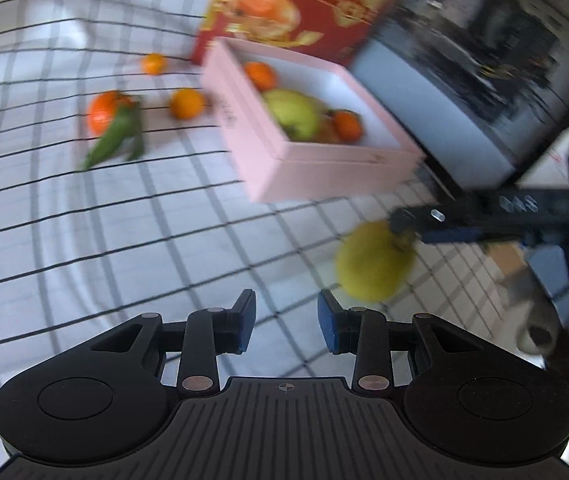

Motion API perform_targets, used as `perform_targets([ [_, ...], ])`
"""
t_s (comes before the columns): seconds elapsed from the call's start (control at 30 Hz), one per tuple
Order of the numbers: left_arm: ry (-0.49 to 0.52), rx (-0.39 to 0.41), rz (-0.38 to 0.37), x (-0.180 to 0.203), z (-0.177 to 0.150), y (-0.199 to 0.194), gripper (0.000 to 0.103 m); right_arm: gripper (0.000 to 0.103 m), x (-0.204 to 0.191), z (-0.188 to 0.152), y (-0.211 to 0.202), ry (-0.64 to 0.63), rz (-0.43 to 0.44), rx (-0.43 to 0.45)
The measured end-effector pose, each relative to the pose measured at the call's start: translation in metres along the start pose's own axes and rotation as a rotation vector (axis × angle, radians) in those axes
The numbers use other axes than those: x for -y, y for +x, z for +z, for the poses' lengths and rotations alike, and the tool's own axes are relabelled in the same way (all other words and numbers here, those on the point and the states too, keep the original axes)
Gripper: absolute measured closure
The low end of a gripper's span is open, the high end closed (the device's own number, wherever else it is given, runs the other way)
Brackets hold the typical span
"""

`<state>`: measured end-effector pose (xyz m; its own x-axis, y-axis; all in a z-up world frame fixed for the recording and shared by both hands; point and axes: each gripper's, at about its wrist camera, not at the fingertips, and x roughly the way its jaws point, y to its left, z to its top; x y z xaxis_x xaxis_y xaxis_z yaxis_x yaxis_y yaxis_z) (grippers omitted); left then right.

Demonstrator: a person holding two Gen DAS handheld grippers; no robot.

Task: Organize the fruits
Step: 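Set the yellow pear on the cloth beside the pink box with the right gripper, then grasp the leafy tangerine on the cloth with the left gripper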

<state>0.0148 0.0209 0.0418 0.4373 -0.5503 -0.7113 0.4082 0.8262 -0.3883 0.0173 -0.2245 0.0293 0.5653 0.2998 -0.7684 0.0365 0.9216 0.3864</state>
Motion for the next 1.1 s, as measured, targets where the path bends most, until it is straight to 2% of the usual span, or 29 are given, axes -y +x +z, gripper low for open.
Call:
perform_targets([
  [0.1, 0.036, -0.012, -0.019, 0.010, -0.001, 0.004, 0.065, 0.027, 0.008, 0.000, -0.002, 0.032, -0.016, 0.009],
  [0.3, 0.014, -0.018, 0.021, 0.005, 0.004, 0.009, 0.065, 0.027, 0.007, -0.003, -0.005, 0.033, -0.031, 0.026],
  [0.37, -0.037, 0.028, 0.063, -0.008, 0.011, 0.001, 0.065, 0.027, 0.006, -0.004, -0.010, 0.037, -0.050, 0.050],
  [0.47, -0.150, 0.170, 0.192, -0.041, 0.035, -0.017, 0.065, 0.027, -0.001, -0.008, -0.023, -0.002, -0.116, 0.118],
  [0.53, -0.207, 0.249, 0.241, -0.062, 0.055, -0.025, 0.065, 0.027, -0.009, -0.012, -0.032, -0.064, -0.177, 0.175],
  [0.6, -0.224, 0.272, 0.264, -0.076, 0.078, -0.024, 0.065, 0.027, -0.018, -0.016, -0.039, -0.118, -0.231, 0.219],
  [0.67, -0.200, 0.279, 0.288, -0.083, 0.098, -0.018, 0.065, 0.027, -0.023, -0.021, -0.045, -0.159, -0.261, 0.244],
  [0.73, -0.126, 0.259, 0.300, -0.081, 0.115, -0.005, 0.065, 0.027, -0.027, -0.027, -0.051, -0.183, -0.267, 0.260],
  [0.9, 0.090, 0.179, 0.378, -0.067, 0.127, 0.033, 0.063, 0.027, -0.036, -0.047, -0.059, -0.262, -0.248, 0.239],
  [0.97, 0.124, 0.144, 0.419, -0.069, 0.123, 0.044, 0.062, 0.027, -0.042, -0.057, -0.058, -0.319, -0.258, 0.229],
  [1.03, 0.140, 0.160, 0.436, -0.070, 0.121, 0.046, 0.059, 0.027, -0.048, -0.065, -0.054, -0.364, -0.259, 0.218],
  [1.1, 0.116, 0.142, 0.431, -0.076, 0.122, 0.049, 0.052, 0.027, -0.053, -0.070, -0.050, -0.374, -0.251, 0.217],
])
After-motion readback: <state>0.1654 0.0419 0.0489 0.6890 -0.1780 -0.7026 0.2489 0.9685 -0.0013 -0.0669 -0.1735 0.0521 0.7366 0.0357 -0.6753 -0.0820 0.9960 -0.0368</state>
